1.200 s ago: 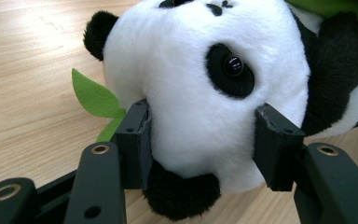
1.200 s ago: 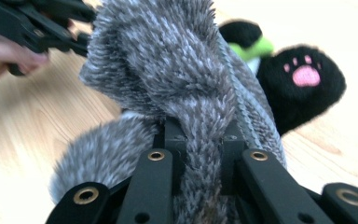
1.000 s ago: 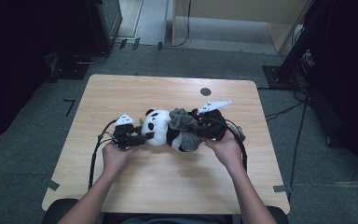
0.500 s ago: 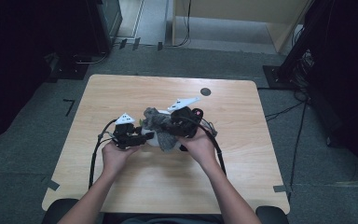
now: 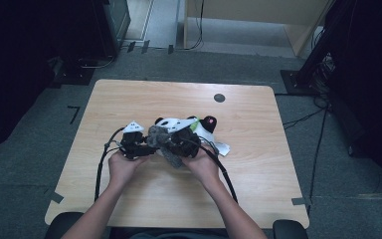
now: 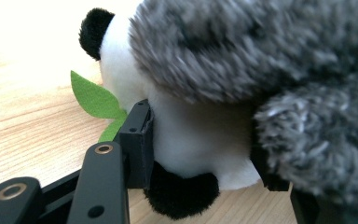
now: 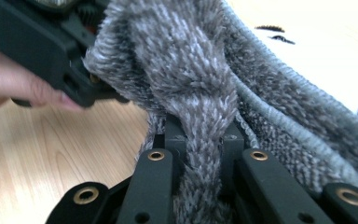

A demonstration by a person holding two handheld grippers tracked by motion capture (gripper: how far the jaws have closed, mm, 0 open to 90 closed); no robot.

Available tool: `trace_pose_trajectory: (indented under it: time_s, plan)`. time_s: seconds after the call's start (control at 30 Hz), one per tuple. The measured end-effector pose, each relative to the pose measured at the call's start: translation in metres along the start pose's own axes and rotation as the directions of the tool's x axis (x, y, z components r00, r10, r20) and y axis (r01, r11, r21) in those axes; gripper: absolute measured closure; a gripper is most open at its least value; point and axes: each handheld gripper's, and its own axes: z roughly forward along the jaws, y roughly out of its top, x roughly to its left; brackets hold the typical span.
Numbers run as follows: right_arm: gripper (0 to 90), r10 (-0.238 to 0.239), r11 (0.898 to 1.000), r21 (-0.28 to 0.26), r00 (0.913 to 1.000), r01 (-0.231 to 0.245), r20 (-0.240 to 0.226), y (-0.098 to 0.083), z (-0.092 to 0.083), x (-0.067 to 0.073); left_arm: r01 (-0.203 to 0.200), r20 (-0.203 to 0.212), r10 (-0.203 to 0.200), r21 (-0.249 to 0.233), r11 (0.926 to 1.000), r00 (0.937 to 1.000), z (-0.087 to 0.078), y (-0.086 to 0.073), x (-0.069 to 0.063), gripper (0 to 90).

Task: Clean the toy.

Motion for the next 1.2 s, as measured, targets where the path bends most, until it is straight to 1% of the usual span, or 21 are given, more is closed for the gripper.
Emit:
trace_pose_trajectory:
  time_s: [0.17,0.33,0.43,0.53,0.67,0.8,0.83,0.9,1.1,1.2]
  plan:
    - [80.9,-0.032,0.999,0.008,0.9991,0.031,0.027,-0.013,-0.001,0.005,0.003,0.001,-0.003,0.002,1.0,1.0,0.001,0.0,0.0,48.4]
    - [81.0,-0.055,0.998,-0.003,0.9976,0.056,0.041,-0.025,-0.003,0.009,-0.002,-0.001,0.002,0.003,1.0,1.0,0.001,0.0,0.0,48.5]
    - [81.0,-0.081,0.997,-0.001,0.9948,0.082,0.061,-0.031,-0.003,0.012,-0.002,-0.001,0.002,0.003,1.0,1.0,0.001,0.0,0.0,48.5]
    - [81.0,-0.087,0.996,0.014,0.9939,0.086,0.068,-0.036,-0.004,0.013,-0.002,-0.001,0.002,0.002,1.0,1.0,0.001,0.0,0.0,48.6]
    - [81.1,-0.091,0.995,0.048,0.9929,0.087,0.076,-0.044,-0.006,0.013,0.009,0.004,-0.009,0.0,1.0,0.9999,0.001,0.0,0.001,48.8]
    - [81.1,-0.083,0.996,0.028,0.9939,0.081,0.072,-0.055,-0.008,0.01,-0.019,-0.006,0.019,0.01,0.9998,0.9998,0.001,0.001,-0.001,49.7]
    - [81.0,-0.086,0.996,0.034,0.9936,0.084,0.074,-0.057,-0.009,0.011,-0.026,-0.008,0.026,0.01,0.9996,0.9996,0.002,0.001,-0.001,49.8]
    - [81.1,-0.1,0.994,0.047,0.9917,0.097,0.081,-0.06,-0.01,0.012,-0.026,-0.006,0.026,0.01,0.9996,0.9996,0.002,0.001,-0.001,49.9]
    - [81.0,-0.112,0.993,0.048,0.9892,0.108,0.095,-0.068,-0.018,0.009,-0.027,-0.004,0.027,0.009,0.9996,0.9996,0.002,0.001,-0.002,50.1]
    - [81.0,-0.131,0.991,0.051,0.9854,0.126,0.109,-0.072,-0.024,0.008,-0.033,-0.007,0.033,0.011,0.9994,0.9994,0.002,0.001,-0.003,50.4]
